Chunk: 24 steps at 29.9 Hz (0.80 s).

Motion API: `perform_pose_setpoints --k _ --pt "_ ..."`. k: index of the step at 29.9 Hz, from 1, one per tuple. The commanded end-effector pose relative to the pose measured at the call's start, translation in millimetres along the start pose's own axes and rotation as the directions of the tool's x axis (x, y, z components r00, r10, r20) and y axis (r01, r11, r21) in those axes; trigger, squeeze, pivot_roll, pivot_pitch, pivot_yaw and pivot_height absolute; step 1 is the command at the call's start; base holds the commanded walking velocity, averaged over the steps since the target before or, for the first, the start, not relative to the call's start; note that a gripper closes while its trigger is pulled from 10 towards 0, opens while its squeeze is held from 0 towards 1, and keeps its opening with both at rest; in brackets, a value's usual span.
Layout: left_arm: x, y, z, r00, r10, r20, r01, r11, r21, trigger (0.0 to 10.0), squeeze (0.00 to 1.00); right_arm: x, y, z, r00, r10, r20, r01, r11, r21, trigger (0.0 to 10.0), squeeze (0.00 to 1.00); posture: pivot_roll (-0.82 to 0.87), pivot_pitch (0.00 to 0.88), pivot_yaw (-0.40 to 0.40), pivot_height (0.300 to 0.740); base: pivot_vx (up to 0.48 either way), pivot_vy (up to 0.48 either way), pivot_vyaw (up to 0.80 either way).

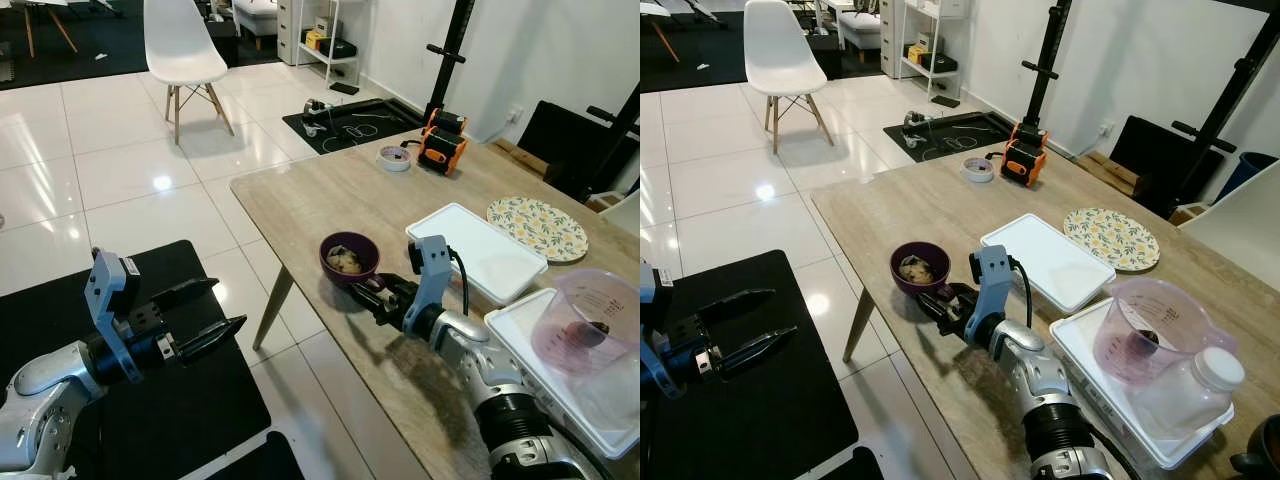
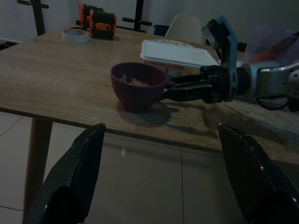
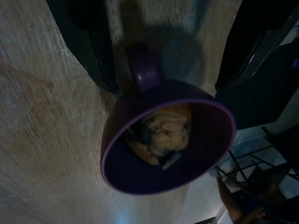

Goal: Restocking fridge

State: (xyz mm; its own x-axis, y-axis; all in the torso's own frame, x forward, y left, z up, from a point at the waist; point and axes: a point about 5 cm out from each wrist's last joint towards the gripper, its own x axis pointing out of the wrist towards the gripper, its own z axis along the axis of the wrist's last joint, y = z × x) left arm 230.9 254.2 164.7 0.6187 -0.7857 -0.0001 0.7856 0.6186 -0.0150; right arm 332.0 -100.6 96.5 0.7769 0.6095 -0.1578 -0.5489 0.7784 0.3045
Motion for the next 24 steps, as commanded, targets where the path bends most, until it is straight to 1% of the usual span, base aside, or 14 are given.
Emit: perform_pose_setpoints --k 1,2,3,5,6,10,24 --pt "-1.1 1.4 1.9 1.000 -0.008 -0.027 0.009 1.000 0.025 10.0 0.00 -0.4 -1.8 -5.0 1.000 -0.018 -0.011 0.018 1.000 -0.012 8.6 0.00 -0.05 0.000 -0.085 0.740 0.000 0.000 0.00" --pt "-1.1 1.4 1.9 1.000 -0.009 -0.027 0.009 1.000 0.024 10.0 0.00 -0.1 -1.8 -5.7 1.000 -0.019 -0.012 0.018 1.000 -0.014 8.6 0.00 -0.05 0.000 -0.085 0.740 0.000 0.000 0.00" --pt "-1.1 1.3 2.0 1.000 -0.009 -0.026 0.009 1.000 0.025 10.0 0.00 0.4 -1.4 -5.4 1.000 -0.018 -0.006 0.018 1.000 -0.011 0.3 0.00 -0.05 0.000 -0.085 0.740 0.000 0.000 0.00" --pt "-1.1 1.3 2.0 1.000 -0.009 -0.026 0.010 1.000 0.025 10.0 0.00 0.8 -1.2 -5.3 1.000 -0.018 -0.002 0.018 1.000 -0.010 0.3 0.00 -0.05 0.000 -0.085 0.740 0.000 0.000 0.00" --pt "-0.9 1.2 2.0 1.000 -0.009 -0.026 0.010 1.000 0.025 10.0 0.00 1.3 -1.1 -4.4 1.000 -0.018 0.010 0.018 1.000 0.004 0.0 0.00 -0.05 0.000 -0.084 0.740 0.000 0.000 0.00" --pt "-0.9 1.0 2.3 1.000 -0.009 -0.025 0.010 1.000 0.026 10.0 0.00 1.6 -2.0 -2.8 0.999 -0.019 0.029 0.018 1.000 0.024 0.0 0.00 -0.05 0.000 -0.084 0.740 0.000 0.000 0.00" --pt "-0.9 1.0 2.3 1.000 -0.014 -0.025 0.014 1.000 0.025 10.0 0.00 1.5 -3.5 -2.4 0.998 -0.009 0.055 0.007 0.999 0.032 0.0 0.00 -0.05 0.000 -0.084 0.740 0.000 0.000 0.00"
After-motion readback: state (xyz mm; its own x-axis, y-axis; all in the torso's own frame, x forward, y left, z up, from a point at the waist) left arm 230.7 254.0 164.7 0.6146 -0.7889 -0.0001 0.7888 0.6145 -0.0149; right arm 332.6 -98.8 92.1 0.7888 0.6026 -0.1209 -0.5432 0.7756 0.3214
